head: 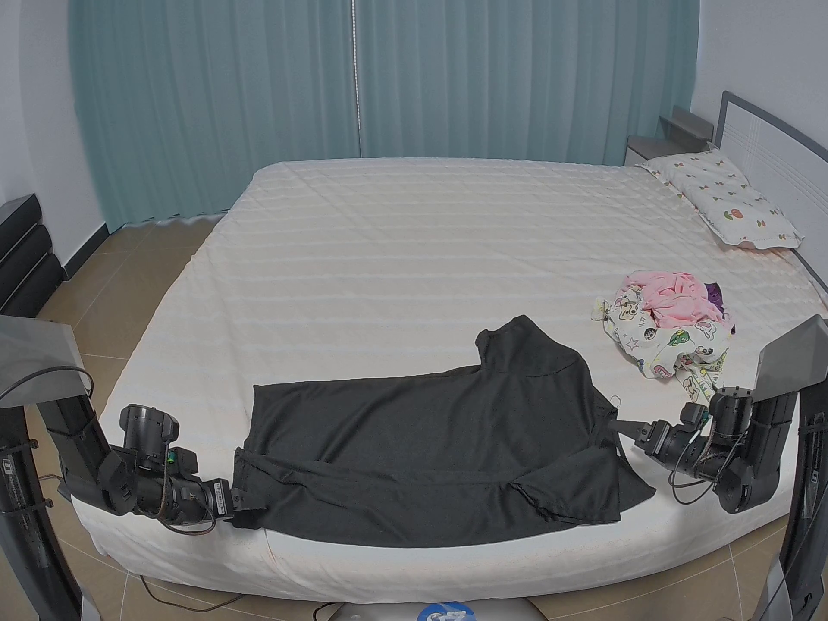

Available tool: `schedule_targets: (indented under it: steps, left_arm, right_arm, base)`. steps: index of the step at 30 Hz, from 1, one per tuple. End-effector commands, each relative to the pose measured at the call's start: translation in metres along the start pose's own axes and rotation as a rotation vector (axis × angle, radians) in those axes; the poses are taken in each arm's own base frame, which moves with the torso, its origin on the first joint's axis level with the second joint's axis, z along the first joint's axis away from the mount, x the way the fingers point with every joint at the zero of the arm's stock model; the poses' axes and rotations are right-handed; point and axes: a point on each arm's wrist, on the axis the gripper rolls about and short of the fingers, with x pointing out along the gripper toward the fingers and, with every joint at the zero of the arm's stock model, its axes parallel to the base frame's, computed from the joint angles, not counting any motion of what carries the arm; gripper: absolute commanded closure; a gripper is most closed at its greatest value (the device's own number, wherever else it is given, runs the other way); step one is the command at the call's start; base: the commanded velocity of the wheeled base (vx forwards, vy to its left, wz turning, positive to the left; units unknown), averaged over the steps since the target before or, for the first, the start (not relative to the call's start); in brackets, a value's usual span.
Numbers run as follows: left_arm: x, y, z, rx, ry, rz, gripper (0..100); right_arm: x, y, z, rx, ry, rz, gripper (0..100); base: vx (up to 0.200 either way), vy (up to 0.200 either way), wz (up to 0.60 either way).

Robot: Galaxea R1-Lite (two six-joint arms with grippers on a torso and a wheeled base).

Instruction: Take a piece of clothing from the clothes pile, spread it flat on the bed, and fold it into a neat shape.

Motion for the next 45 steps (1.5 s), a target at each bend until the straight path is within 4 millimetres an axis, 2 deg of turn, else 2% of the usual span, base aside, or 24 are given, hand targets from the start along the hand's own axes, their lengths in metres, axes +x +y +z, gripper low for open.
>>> schedule_targets:
  steps: [1, 6, 8, 13, 21, 33, 34, 45]
  left_arm:
    - [-0.002, 0.001, -0.007, -0.008, 0.022, 0.01, 100]
    - [-0.004, 0.002, -0.013, -0.016, 0.039, 0.013, 100]
    - [-0.007, 0.003, -0.015, -0.022, 0.041, 0.017, 100]
    - [-0.012, 0.001, -0.013, -0.028, 0.018, 0.013, 100]
    - [-0.012, 0.005, -0.01, -0.042, 0.007, 0.019, 100]
    - [-0.011, 0.007, -0.007, -0.051, 0.001, 0.02, 100]
    - [-0.011, 0.007, -0.007, -0.051, 0.001, 0.02, 100]
    - [-0.012, 0.008, -0.007, -0.052, -0.001, 0.023, 100]
  right_arm:
    - [-0.017, 0.016, 0.009, -0.026, -0.041, 0.016, 0]
    - [-0.028, 0.019, -0.002, -0.006, 0.001, -0.002, 0]
    - [-0.039, 0.016, -0.016, 0.023, 0.052, -0.039, 0]
    - [-0.047, 0.009, -0.026, 0.022, 0.098, -0.074, 0]
    - [-0.046, -0.008, -0.037, -0.029, 0.149, -0.118, 0]
    - [-0.043, -0.02, -0.044, -0.039, 0.18, -0.142, 0]
    - [-0.043, -0.021, -0.045, -0.045, 0.183, -0.142, 100]
    - [-0.053, -0.027, -0.043, -0.049, 0.167, -0.172, 100]
  base:
    - [0.0, 0.0, 0.0]
    - [0.0, 0.0, 0.0]
    - [0.0, 0.0, 0.0]
    - [0.0, 0.0, 0.0]
    - [0.0, 0.0, 0.0]
    - [0.0, 0.0, 0.0]
    - [0.0, 0.0, 0.0]
    - [0.0, 0.0, 0.0]
